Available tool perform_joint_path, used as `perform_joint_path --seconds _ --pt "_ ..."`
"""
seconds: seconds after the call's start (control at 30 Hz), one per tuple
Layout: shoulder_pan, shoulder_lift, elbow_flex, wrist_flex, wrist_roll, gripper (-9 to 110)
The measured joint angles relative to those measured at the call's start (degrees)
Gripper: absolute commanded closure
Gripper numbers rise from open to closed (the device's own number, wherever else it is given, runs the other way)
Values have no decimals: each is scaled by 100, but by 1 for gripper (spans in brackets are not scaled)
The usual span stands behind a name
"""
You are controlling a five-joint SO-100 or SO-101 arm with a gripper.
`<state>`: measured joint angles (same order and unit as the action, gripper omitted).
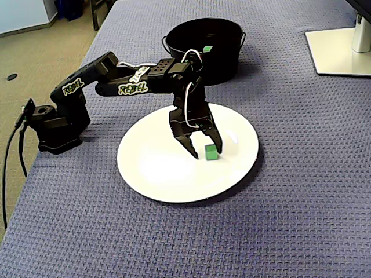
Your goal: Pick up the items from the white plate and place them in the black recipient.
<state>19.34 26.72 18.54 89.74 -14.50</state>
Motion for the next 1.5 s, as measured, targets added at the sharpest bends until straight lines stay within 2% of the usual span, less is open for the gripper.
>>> perform_joint_path --seconds 0.33,0.57,0.7,0.87,1.1,1.37,1.4,1.43,1.47,1.5 --pt "-62 492 650 -53 281 102" --pt "53 3305 1573 -202 246 102" --pt "-475 5133 1749 -993 -580 102" --pt "-2171 6425 2180 -2048 -1907 102" --pt "-4456 5502 2329 -2654 -3182 102" --pt "-5546 3173 2364 -2786 -3331 102" --pt "-5616 3015 2461 -2830 -3366 96" --pt "-5678 2883 2566 -2874 -3401 83" --pt "-5739 2804 2681 -2892 -3419 74" --pt "-5783 2769 2751 -2883 -3437 73"
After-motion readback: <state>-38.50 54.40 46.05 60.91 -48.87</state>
